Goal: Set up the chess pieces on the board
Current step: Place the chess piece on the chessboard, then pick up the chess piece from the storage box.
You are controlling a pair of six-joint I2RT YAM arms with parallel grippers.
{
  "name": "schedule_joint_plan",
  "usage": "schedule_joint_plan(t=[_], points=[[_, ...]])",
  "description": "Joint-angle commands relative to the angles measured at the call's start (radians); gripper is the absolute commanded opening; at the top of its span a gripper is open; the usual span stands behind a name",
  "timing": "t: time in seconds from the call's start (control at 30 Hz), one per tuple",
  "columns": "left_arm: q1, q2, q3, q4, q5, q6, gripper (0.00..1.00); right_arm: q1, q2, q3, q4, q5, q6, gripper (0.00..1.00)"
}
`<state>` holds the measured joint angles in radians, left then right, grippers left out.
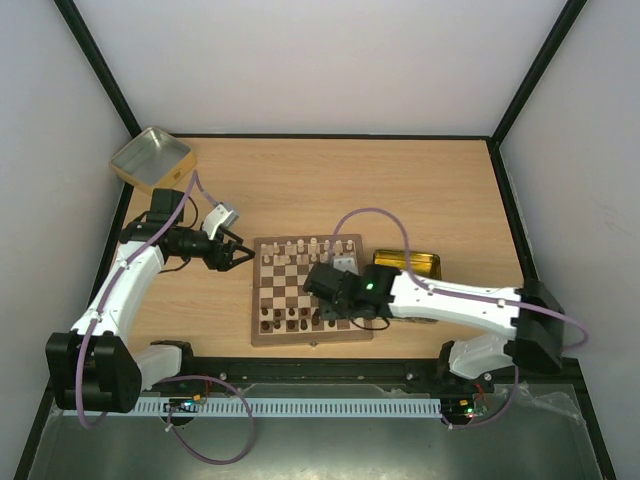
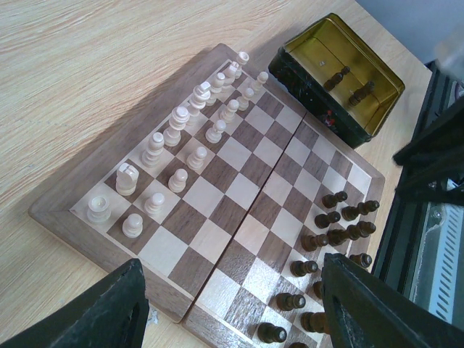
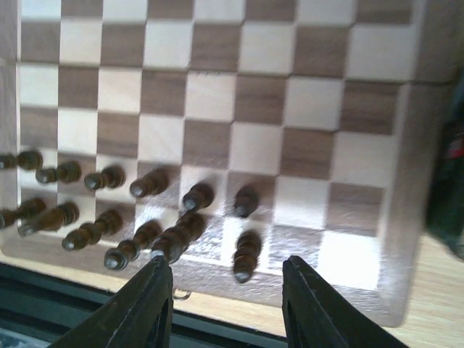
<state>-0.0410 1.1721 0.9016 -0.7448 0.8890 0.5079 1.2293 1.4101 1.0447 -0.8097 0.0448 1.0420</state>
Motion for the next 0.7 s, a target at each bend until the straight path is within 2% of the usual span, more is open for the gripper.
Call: schedule_joint_plan(t=[0.0, 0.1, 0.33, 0.57, 0.67], points=[[-0.003, -0.006, -0.013, 0.001, 0.009, 0.003, 0.66, -0.081, -0.104, -0.004, -0.13, 0.098, 0.011, 0.39], [-0.003, -0.006, -0.013, 0.001, 0.011, 0.004, 0.66, -0.174, -0.155, -0.064, -0.148, 0.124, -0.005, 0.37], [-0.003, -0.008, -0.013, 0.0, 0.012, 0.006, 0.66, -0.481, -0.237, -0.228, -0.095, 0.108, -0.094, 0.33], [-0.005, 0.001, -0.009, -0.007, 0.018, 0.014, 0.66, -0.67, -0.209, -0.288, 0.007, 0.021, -0.175, 0.32], [-0.005, 0.001, -0.008, -0.008, 0.019, 0.015, 0.66, -0.702, -0.175, -0.298, 0.028, 0.0, -0.197, 0.31]])
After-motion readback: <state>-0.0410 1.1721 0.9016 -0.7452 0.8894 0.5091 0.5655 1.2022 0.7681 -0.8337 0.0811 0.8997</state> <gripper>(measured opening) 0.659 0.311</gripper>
